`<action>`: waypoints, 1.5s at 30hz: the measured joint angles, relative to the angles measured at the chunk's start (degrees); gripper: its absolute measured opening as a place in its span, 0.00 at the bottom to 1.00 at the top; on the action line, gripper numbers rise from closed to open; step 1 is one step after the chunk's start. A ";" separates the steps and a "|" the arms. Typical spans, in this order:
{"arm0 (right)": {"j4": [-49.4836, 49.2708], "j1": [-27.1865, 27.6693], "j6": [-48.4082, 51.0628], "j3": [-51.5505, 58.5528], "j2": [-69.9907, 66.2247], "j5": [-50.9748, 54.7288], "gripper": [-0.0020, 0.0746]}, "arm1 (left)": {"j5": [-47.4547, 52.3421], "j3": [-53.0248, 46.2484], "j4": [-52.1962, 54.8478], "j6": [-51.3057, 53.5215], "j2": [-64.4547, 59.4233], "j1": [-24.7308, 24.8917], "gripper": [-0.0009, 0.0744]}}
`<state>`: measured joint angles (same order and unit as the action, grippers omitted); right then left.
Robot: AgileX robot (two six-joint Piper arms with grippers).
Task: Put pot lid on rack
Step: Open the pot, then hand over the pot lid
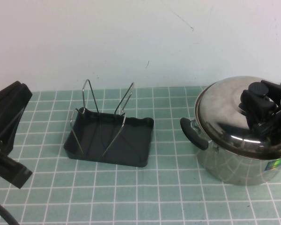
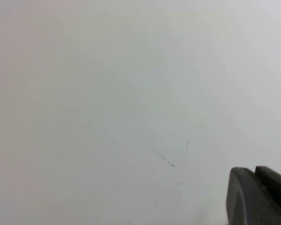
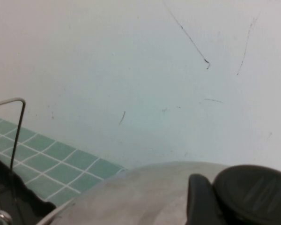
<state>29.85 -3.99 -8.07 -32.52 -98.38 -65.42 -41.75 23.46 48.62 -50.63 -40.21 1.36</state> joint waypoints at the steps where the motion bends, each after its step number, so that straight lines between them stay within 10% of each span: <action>1: -0.04 0.00 0.09 0.00 0.00 0.01 0.49 | -0.36 0.00 0.14 -0.68 0.00 0.00 0.01; 12: -0.75 0.00 0.47 0.00 7.88 1.55 0.49 | -7.25 0.00 0.59 -12.05 0.00 0.00 0.01; 17: -0.53 0.00 -1.09 0.00 15.61 1.55 0.49 | -8.09 0.00 0.59 -33.19 0.00 0.00 0.01; 20: 1.42 0.00 -4.83 0.00 21.24 1.35 0.49 | -9.97 0.00 2.18 -54.34 0.00 0.00 0.14; 28: 5.01 -9.45 -12.57 -0.29 31.20 -0.01 0.49 | -17.26 0.00 5.82 -82.18 0.00 0.00 0.85; 45: 1.48 -37.62 -7.20 -11.34 26.26 0.60 0.49 | -19.58 0.00 7.92 -84.99 0.00 0.00 0.93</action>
<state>31.33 -41.61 -15.27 -43.86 -72.12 -64.83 -61.34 23.46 56.54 -135.62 -40.21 1.36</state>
